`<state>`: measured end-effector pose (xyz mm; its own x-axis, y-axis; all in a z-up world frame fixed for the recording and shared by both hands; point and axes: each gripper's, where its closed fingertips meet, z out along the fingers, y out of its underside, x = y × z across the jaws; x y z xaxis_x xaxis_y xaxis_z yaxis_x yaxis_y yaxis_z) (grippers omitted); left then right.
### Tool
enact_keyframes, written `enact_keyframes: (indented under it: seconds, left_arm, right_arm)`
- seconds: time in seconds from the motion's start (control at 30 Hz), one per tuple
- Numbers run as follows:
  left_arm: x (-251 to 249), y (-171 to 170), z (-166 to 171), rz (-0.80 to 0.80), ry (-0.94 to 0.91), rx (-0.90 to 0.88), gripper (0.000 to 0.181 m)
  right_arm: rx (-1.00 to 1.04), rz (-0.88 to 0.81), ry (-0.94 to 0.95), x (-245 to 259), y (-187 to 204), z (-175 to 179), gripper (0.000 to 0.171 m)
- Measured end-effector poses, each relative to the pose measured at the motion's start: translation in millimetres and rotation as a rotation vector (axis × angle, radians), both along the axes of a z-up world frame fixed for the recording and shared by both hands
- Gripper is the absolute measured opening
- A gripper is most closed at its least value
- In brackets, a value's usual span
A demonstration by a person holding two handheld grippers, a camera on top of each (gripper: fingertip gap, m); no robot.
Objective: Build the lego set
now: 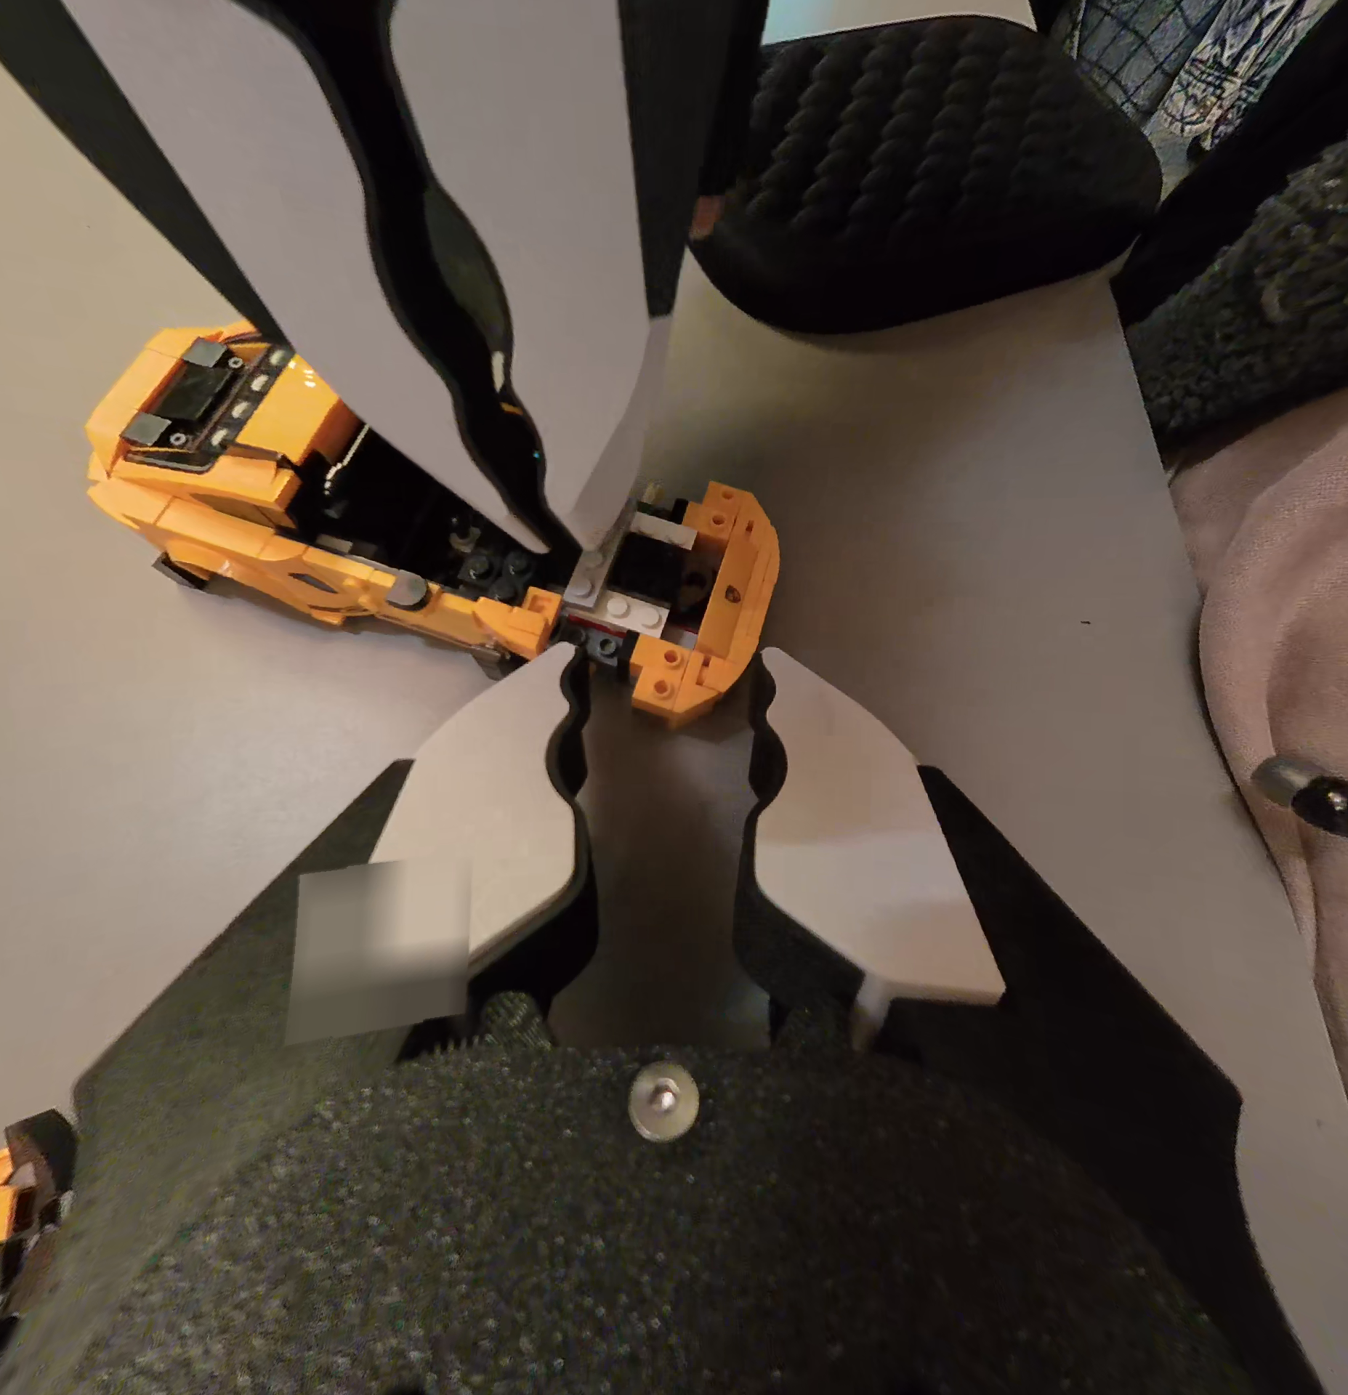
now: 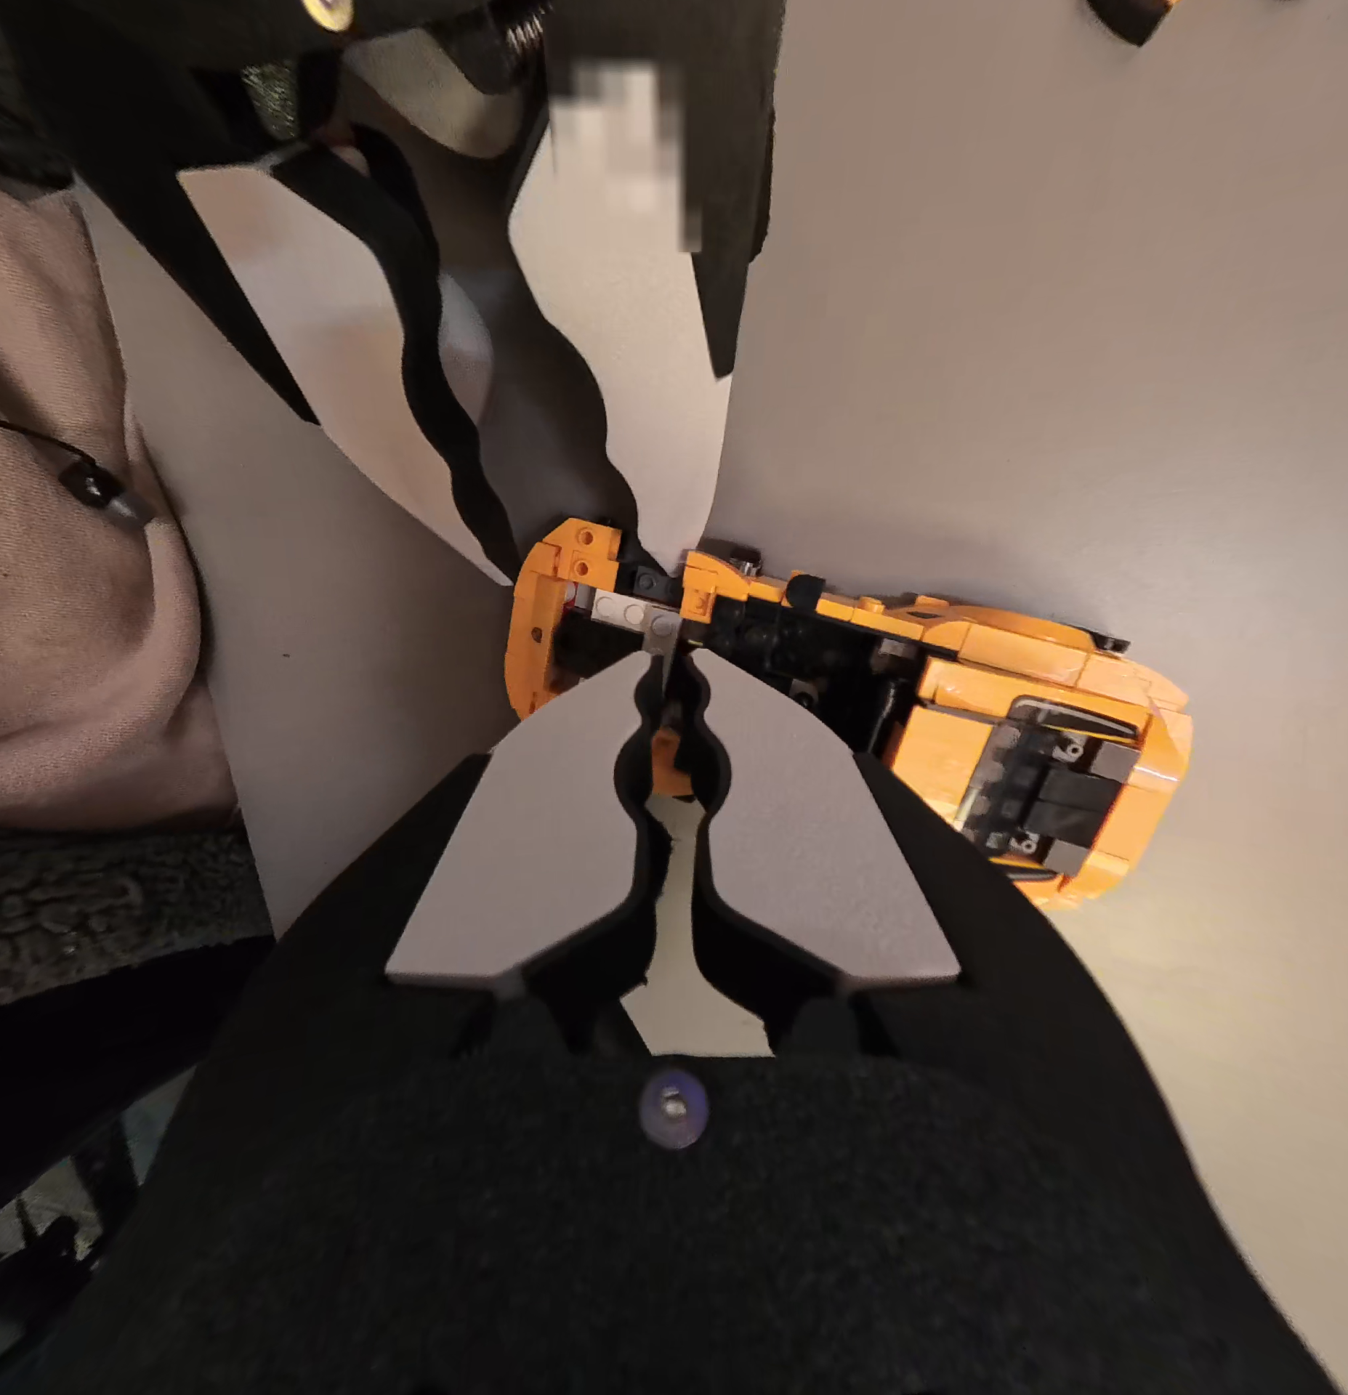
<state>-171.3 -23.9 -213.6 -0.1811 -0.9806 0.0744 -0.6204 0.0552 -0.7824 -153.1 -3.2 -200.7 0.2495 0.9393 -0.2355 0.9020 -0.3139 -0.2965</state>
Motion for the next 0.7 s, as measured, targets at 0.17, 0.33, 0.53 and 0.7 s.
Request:
enact_keyframes:
  seconds: [0.17, 0.33, 0.53, 0.7]
  left_arm:
    - [-0.4, 0.2, 0.0, -0.001, 0.000, 0.001, 0.040]
    - [-0.4, -0.4, 0.0, -0.003, -0.002, 0.002, 0.039]
    - [-0.4, -1.3, -0.2, -0.007, -0.003, -0.002, 0.038]
    - [-0.6, -1.5, -0.5, -0.007, -0.004, -0.005, 0.039]
  right_arm:
    - [-0.036, 0.011, -0.035, -0.1, -3.6, -3.8, 0.001]
    - [-0.060, 0.013, -0.039, -0.2, -5.1, -3.5, 0.000]
    - [-0.033, 0.040, -0.051, -0.3, -5.7, -3.1, 0.000]
    - [0.032, 0.076, -0.067, -0.9, -6.5, -4.7, 0.000]
